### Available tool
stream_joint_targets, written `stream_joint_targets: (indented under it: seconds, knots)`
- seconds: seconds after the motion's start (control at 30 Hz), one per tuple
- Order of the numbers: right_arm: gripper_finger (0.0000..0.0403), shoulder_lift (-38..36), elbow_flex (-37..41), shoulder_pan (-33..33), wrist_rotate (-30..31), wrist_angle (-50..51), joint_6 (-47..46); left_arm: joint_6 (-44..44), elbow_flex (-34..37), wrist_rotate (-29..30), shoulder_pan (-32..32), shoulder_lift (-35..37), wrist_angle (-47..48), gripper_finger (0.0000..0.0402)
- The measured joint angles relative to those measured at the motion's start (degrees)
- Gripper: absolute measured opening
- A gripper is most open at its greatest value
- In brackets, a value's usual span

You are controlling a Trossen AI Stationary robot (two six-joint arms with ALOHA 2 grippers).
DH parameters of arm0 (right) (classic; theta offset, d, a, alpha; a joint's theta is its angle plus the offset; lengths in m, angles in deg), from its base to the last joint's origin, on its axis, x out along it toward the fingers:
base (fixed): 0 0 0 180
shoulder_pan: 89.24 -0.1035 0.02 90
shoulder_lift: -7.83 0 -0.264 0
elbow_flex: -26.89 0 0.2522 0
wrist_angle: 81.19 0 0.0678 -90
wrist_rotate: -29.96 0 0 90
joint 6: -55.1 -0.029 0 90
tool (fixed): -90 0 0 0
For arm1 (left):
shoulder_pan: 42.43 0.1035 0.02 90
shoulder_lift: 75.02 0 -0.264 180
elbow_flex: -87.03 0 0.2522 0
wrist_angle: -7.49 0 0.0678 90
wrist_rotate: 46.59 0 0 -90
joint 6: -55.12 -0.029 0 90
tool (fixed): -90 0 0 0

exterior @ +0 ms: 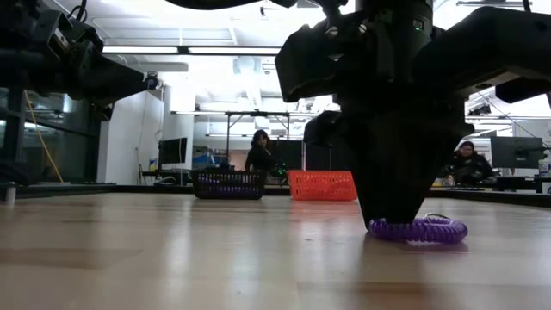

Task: Sort spring keychains
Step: Put the purple spring keychain into the black bin

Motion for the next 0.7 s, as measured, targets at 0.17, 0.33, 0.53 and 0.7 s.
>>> stream_joint_targets:
  seconds: [0.17,0.33,0.53,0.7]
  knots:
    - [0.0072,0.1,0.1,0.0,0.1,-0.1,-0.1,0.0,0.0,0.0,0.0,0.0,0.0,0.0099]
    - [0.0035,0.2,0.1,0.0,0.7,-0.2,-1.1,0.0,0.0,0.0,0.0,0.0,0.0,0.0099]
    - [0.0018,0.2,0.2,0.2,1.4,-0.6,-3.2,0.0,0.0,0.0,0.0,0.0,0.0,0.0099]
    - [0.0025,0.2,0.3,0.8,1.3,-1.4,-4.7,0.0,0.0,0.0,0.0,0.0,0.0,0.0099]
